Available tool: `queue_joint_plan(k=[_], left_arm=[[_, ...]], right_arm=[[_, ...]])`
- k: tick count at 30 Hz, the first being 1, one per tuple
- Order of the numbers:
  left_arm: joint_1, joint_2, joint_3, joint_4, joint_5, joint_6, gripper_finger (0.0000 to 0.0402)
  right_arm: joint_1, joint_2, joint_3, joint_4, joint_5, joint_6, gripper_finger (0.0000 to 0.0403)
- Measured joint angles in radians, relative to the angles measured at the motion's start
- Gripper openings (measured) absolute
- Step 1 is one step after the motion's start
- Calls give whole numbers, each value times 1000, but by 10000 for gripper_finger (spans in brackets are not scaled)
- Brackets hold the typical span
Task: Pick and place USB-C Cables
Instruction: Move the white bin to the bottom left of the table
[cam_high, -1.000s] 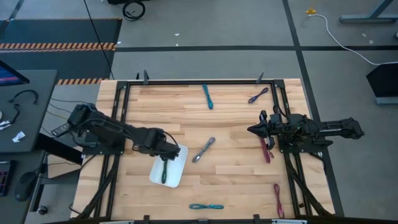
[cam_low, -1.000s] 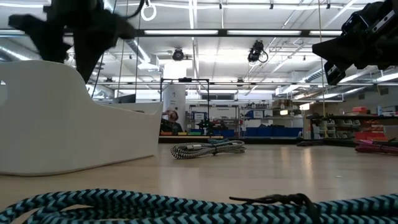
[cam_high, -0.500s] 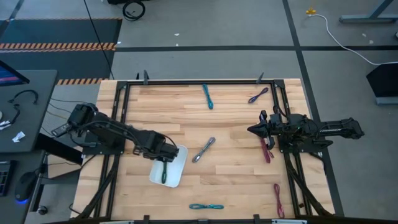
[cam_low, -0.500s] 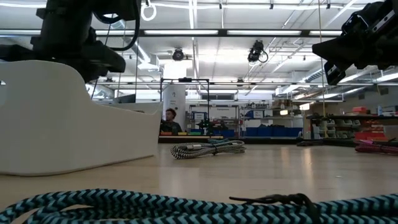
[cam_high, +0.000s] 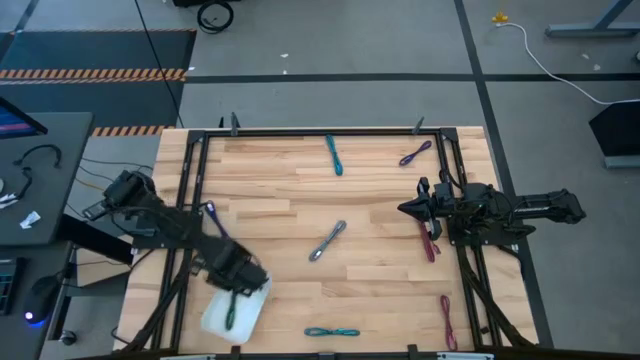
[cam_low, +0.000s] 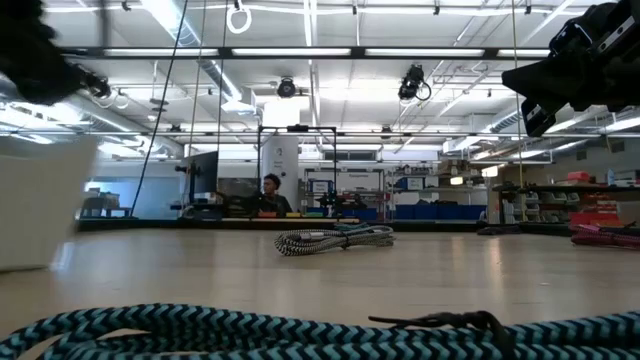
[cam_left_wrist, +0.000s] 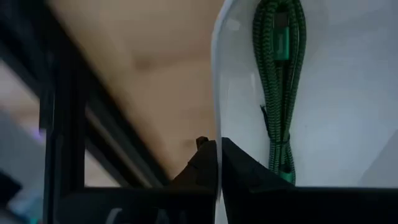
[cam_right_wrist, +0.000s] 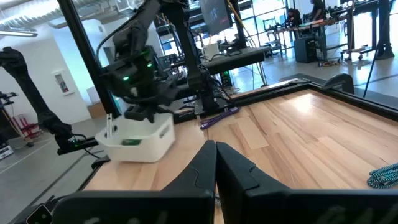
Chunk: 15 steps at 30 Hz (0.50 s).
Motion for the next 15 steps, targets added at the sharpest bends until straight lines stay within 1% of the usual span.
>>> queue_joint_plan(k=[8, 11, 15], left_arm=[[-237, -74, 0, 10, 9, -414, 5], [-302, -86, 0, 13, 10, -497, 5], [-363, -85, 0, 16, 8, -549, 5]], right_arm=[[0, 0, 0, 0, 0, 0, 11], [0, 0, 0, 0, 0, 0, 11], [0, 0, 0, 0, 0, 0, 11]])
